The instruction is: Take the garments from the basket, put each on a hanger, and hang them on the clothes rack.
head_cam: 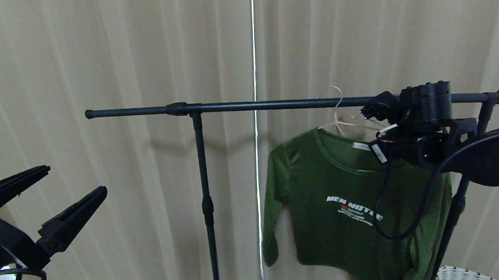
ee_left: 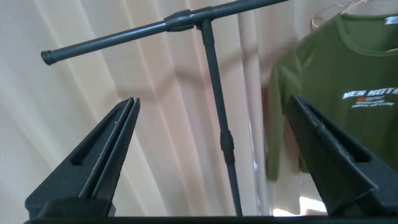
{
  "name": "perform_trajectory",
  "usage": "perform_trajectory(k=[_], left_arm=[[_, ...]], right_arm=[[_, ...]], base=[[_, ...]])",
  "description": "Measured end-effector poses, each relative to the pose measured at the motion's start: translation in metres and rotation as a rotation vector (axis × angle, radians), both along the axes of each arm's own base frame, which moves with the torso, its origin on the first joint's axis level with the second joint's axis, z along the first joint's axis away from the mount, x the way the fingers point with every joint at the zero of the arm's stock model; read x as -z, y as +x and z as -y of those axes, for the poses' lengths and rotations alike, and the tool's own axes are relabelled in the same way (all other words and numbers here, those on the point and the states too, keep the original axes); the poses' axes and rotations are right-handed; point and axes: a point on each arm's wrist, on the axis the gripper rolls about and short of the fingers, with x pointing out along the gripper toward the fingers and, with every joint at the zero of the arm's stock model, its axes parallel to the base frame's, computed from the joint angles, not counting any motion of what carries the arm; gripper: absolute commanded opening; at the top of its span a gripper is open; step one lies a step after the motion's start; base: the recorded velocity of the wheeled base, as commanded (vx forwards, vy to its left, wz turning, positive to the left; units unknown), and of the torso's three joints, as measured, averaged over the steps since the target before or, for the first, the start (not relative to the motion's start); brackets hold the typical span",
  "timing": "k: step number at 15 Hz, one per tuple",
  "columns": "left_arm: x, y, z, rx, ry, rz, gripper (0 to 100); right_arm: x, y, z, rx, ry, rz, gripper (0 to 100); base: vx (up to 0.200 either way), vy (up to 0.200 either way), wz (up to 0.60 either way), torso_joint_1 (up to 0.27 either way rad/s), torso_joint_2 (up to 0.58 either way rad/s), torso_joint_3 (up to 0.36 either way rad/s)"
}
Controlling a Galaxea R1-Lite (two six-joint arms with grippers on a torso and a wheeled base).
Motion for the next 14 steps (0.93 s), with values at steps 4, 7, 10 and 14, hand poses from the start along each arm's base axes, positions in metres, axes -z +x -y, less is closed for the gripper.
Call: perform_trajectory(k=[4, 7, 10, 14], left_arm=[[0.001, 0.000, 0.000, 0.000, 0.001, -0.004, 100], [0.001, 0.000, 0.000, 0.000, 0.001, -0.005, 100], [0.001, 0.000, 0.000, 0.001, 0.001, -0.005, 100], [0.001, 0.000, 0.000, 0.001, 0.001, -0.005, 100]], right_arm=[[0.005, 0.005, -0.001, 0.001, -0.004, -0.013, 0], [0.007, 0.004, -0.005, -0.009, -0.005, -0.017, 0], [0.009, 0.000, -0.019, -0.051, -0.010, -0.027, 0], [0.014, -0.001, -0.031, -0.086, -0.017, -0.041, 0]], base=[[0.000, 0.000, 0.00, 0.000, 0.00, 0.000], [0.000, 0.000, 0.00, 0.000, 0.00, 0.000], [0.000, 0.000, 0.00, 0.000, 0.00, 0.000], [0.000, 0.000, 0.00, 0.000, 0.00, 0.000]])
